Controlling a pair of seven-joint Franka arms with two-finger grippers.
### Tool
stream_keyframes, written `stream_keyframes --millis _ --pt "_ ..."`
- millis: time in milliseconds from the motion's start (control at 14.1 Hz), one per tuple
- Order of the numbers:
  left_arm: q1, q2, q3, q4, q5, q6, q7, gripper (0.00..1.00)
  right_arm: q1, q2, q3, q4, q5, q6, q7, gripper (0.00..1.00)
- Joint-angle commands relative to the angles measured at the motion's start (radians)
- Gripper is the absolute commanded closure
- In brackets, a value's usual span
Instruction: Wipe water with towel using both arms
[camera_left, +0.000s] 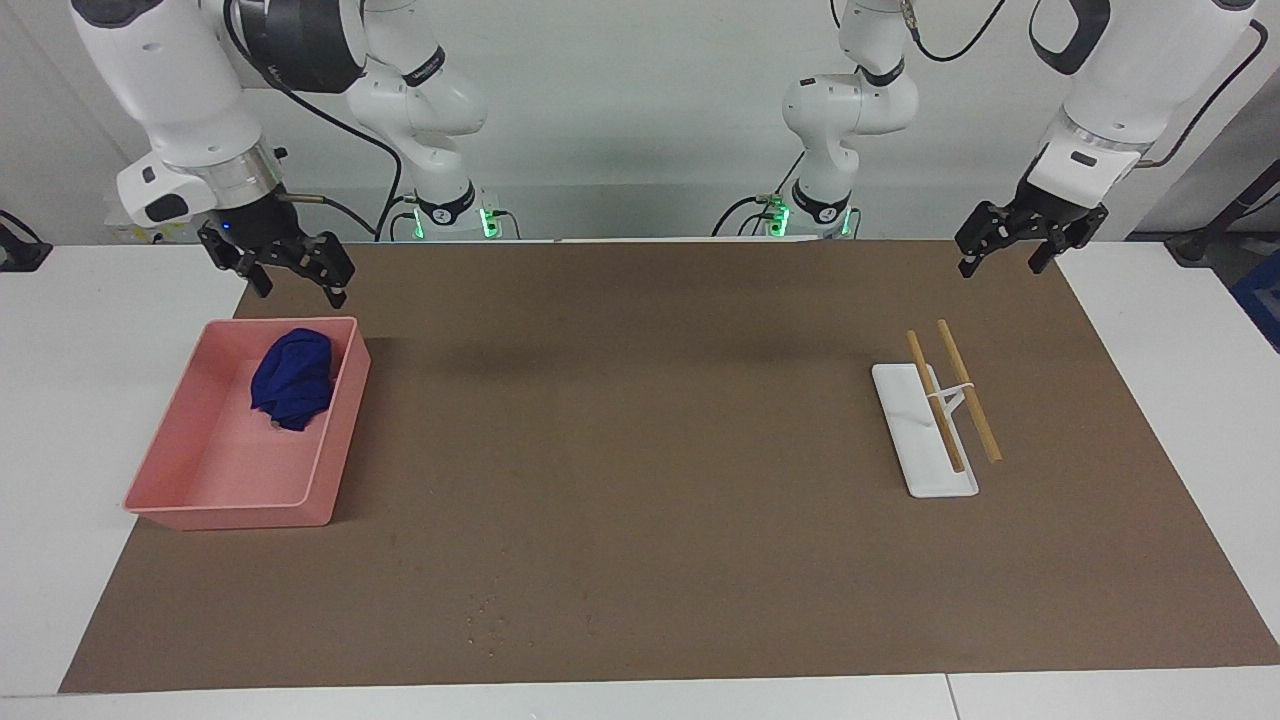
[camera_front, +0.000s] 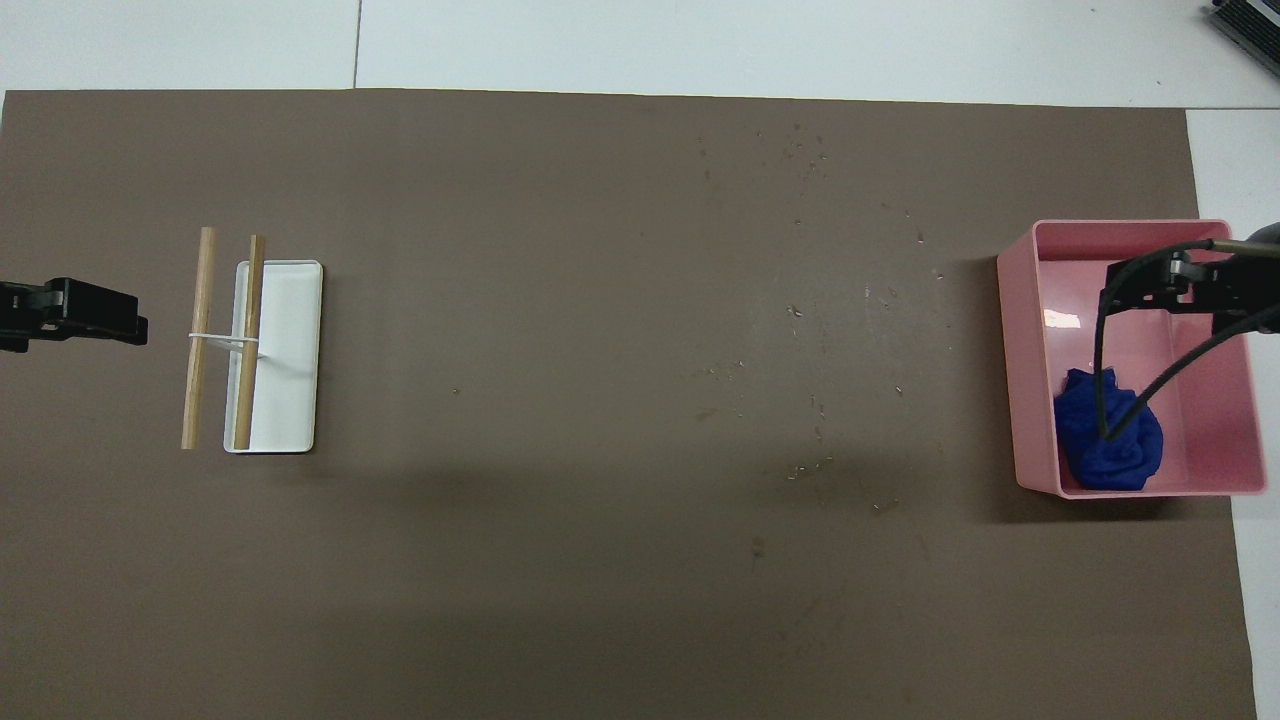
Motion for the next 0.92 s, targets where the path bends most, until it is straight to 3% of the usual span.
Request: stream_keyframes --millis 0,285,854 --pt "0.008 -0.013 -0.005 -0.015 -0.012 -0.008 -0.002 0.00 -0.008 -0.016 0.005 0.023 -0.017 -0.032 0.004 0.01" --pt "0.008 -0.013 -0.005 -0.017 -0.012 -0.008 -0.002 0.00 -0.005 -0.042 0.005 -0.002 -0.008 -0.096 -0.059 0.01" --pt "0.010 -0.013 -0.005 -0.015 -0.012 -0.006 -0.002 0.00 0.002 -0.065 0.005 -0.045 0.012 -0.089 -0.054 0.01"
